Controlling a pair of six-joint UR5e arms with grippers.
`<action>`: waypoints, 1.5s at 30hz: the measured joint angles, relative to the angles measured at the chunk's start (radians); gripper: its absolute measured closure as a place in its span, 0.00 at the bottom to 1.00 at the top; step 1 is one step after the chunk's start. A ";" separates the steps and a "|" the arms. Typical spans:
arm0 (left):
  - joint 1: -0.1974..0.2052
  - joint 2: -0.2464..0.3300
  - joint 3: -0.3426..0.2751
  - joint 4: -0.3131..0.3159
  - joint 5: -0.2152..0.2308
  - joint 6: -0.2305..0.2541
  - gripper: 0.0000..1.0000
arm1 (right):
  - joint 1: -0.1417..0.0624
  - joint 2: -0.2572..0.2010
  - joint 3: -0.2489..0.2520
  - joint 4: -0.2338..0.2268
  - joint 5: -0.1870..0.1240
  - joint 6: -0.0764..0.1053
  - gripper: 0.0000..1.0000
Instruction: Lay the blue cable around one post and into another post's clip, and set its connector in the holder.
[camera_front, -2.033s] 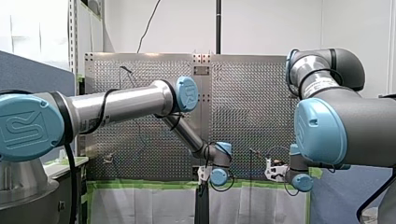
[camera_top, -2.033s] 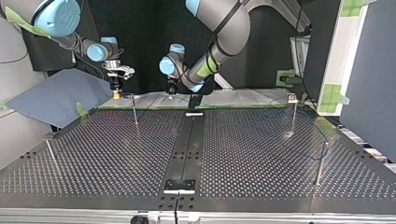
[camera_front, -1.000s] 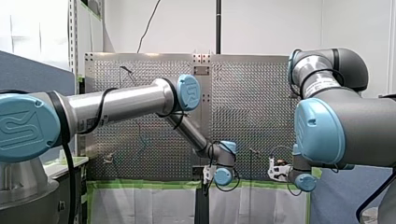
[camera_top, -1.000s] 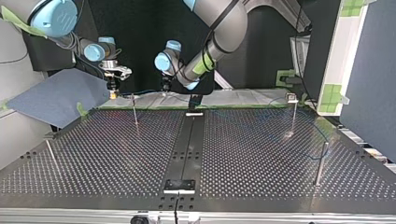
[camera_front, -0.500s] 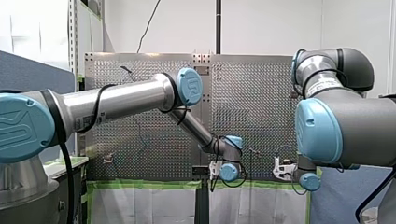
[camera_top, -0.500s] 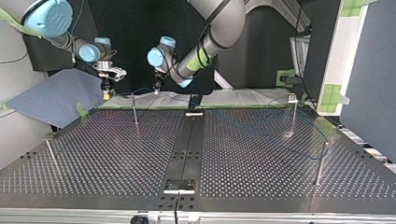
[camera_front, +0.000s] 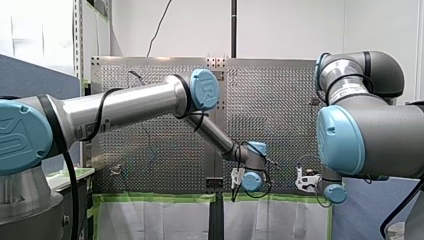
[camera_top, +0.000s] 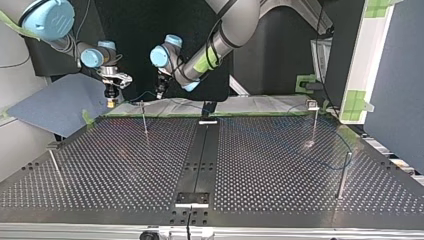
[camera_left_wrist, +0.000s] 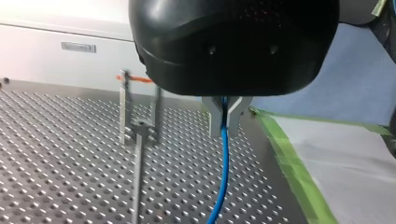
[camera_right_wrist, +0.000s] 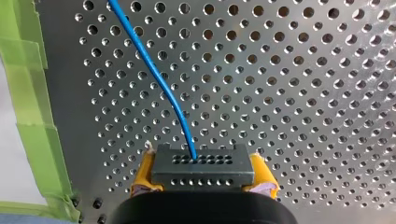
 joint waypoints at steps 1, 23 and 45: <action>-0.001 0.005 -0.003 0.000 0.000 0.000 0.95 | -0.001 -0.001 -0.003 0.006 -0.002 -0.005 0.92; 0.011 0.018 0.022 -0.003 0.003 -0.001 0.95 | -0.004 -0.062 -0.015 0.044 -0.021 -0.006 0.92; 0.019 0.062 -0.059 -0.003 0.003 -0.002 0.95 | -0.001 -0.066 0.011 0.064 -0.043 -0.036 0.92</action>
